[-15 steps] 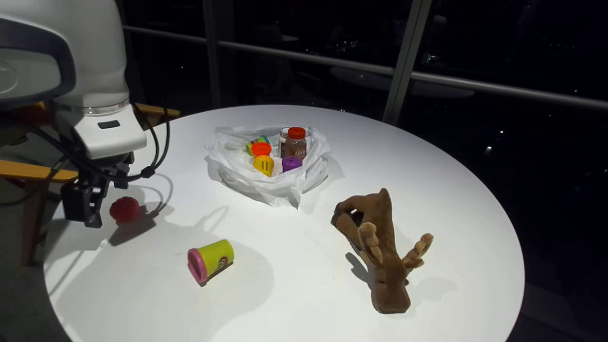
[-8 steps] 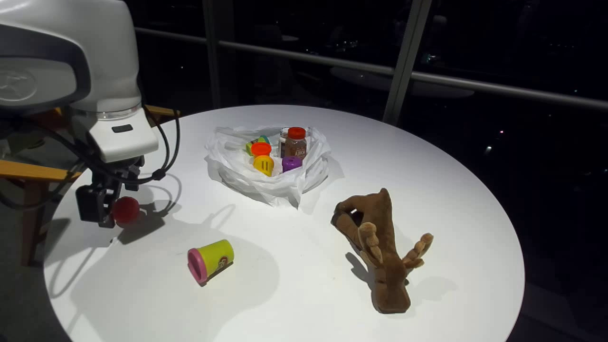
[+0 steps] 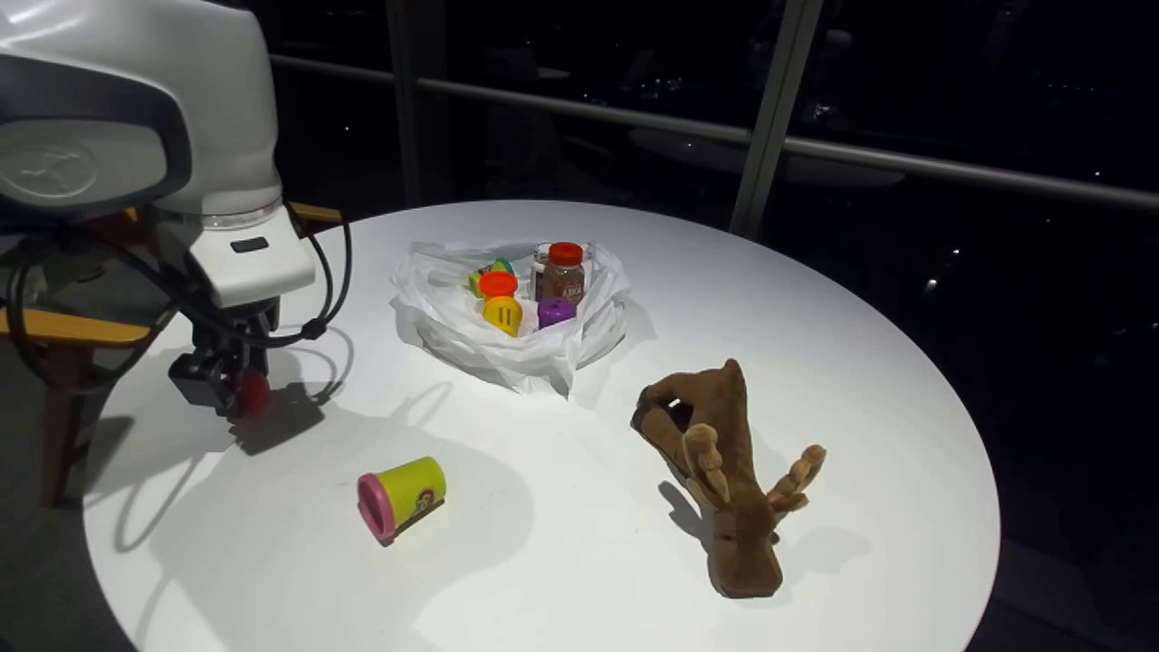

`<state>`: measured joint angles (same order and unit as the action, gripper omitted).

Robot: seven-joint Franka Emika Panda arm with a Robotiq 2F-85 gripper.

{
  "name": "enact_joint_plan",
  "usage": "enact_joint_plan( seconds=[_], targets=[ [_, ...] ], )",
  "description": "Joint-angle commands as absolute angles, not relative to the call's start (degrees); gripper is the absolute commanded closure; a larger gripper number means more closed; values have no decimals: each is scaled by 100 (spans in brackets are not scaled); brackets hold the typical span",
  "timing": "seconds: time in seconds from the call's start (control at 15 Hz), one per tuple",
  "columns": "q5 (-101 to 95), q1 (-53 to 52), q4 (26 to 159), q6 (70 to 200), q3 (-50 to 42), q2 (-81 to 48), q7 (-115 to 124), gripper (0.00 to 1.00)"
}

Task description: Put the objects on the table in the plastic

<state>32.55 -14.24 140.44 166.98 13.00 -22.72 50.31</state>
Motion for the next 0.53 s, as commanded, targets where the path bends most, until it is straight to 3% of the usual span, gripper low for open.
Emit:
enact_joint_plan(
  seconds=[0.0,0.47],
  targets=[
    [3244,-1314,14013,16760,1289,-2237,4915,73],
    [2681,-1146,13481,16646,644,-1513,5071,73]
  ],
)
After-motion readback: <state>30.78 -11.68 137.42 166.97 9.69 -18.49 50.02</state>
